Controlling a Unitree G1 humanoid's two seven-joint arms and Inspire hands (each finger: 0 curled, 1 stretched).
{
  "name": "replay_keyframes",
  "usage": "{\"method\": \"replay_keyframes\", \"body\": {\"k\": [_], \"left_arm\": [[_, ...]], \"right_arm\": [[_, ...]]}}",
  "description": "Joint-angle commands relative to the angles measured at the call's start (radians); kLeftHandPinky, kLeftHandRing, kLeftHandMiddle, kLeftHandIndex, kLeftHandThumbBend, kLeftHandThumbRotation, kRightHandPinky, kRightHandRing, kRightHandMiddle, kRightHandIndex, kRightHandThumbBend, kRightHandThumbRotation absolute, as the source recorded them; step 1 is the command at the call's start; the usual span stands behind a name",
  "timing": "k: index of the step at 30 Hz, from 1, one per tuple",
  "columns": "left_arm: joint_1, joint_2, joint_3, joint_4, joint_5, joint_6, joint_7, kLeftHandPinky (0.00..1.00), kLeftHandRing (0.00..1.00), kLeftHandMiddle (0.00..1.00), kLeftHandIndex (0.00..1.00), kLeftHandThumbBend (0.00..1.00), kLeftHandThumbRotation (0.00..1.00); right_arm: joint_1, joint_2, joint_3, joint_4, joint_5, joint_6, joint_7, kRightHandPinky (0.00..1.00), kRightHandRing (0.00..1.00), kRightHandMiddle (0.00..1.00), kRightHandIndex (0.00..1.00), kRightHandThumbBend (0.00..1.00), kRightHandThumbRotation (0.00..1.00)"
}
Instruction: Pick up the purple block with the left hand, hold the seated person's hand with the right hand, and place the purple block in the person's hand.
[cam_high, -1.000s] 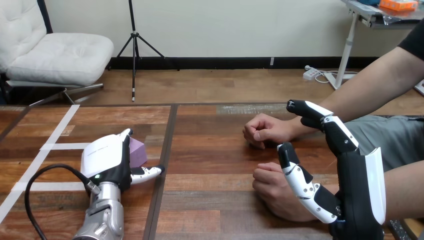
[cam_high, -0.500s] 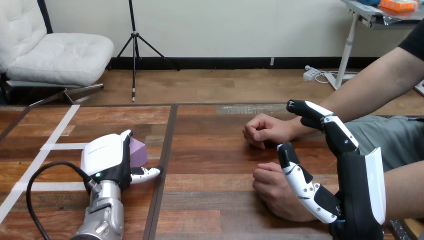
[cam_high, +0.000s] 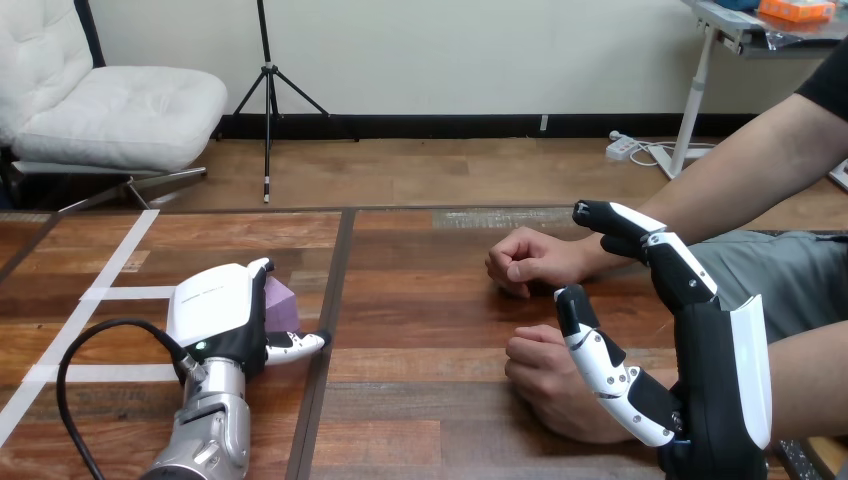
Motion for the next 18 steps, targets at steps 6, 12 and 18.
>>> {"method": "replay_keyframes", "body": {"k": [6,12,18], "left_arm": [[-0.047,0.006,0.007,-0.016,-0.008,-0.048,0.039,0.74,0.76,0.78,0.81,0.76,0.41],[-0.044,0.008,0.025,-0.014,-0.029,-0.081,0.050,0.70,0.73,0.76,0.79,0.71,0.35],[-0.045,0.010,0.033,-0.006,-0.047,-0.107,0.068,0.66,0.70,0.73,0.76,0.68,0.26]], "right_arm": [[-0.032,0.007,-0.006,-0.044,0.006,-0.009,-0.011,0.74,0.78,0.75,0.74,0.42,0.45],[-0.033,0.006,-0.006,-0.043,0.009,-0.009,-0.009,0.75,0.78,0.75,0.74,0.42,0.46],[-0.031,0.007,-0.004,-0.045,0.014,-0.007,-0.007,0.75,0.78,0.76,0.74,0.42,0.46]]}}
